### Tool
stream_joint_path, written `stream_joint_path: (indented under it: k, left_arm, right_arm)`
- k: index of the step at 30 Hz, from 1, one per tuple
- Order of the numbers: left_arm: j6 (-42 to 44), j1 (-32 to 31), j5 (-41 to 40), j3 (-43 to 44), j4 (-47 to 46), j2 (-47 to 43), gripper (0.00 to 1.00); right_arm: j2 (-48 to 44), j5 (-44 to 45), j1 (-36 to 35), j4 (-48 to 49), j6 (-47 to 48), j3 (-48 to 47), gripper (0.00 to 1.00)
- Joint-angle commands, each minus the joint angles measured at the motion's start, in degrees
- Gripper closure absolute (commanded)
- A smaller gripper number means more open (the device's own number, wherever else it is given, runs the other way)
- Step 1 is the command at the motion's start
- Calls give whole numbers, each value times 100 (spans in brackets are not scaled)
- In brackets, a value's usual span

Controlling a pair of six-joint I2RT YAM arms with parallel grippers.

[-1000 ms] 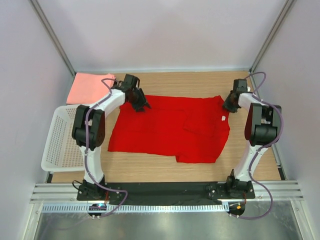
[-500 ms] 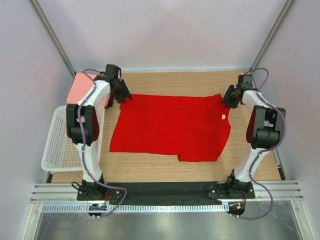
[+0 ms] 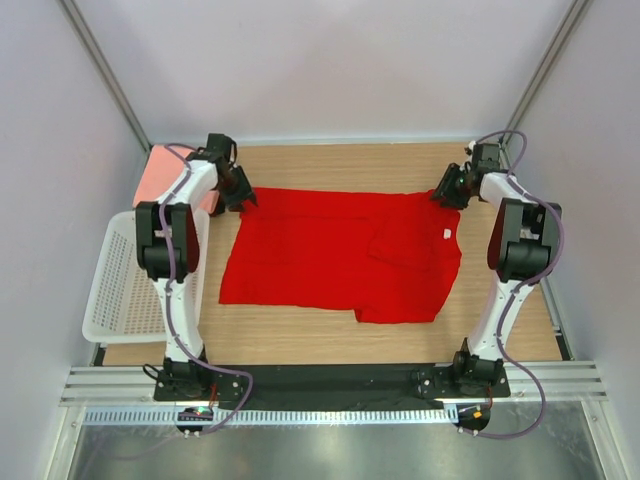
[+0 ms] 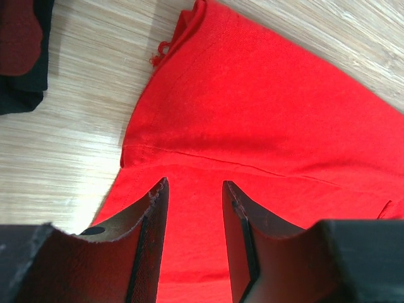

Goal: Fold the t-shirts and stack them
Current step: Fold the tshirt

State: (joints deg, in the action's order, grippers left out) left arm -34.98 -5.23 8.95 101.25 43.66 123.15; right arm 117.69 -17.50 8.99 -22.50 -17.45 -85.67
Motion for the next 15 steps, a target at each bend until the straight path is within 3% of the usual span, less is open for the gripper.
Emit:
stream_joint_path:
  k: [1,7,10,15]
  left_arm:
    - [123,-13,151,254,-121,86,59]
    - [123,-13,256,378,-243,349,60]
    - [141,-4,370,369,-349,428,60]
    - [211,-4,424,211,-613,569,59]
  right_arm:
    - [122,-254,-12,9,128,-240,54]
    - [149,-228,-12,35,154,-213,54]
    - [149,-316,-12,79,111,-187,62]
    - [-35,-342,-12,149,-29,23,98]
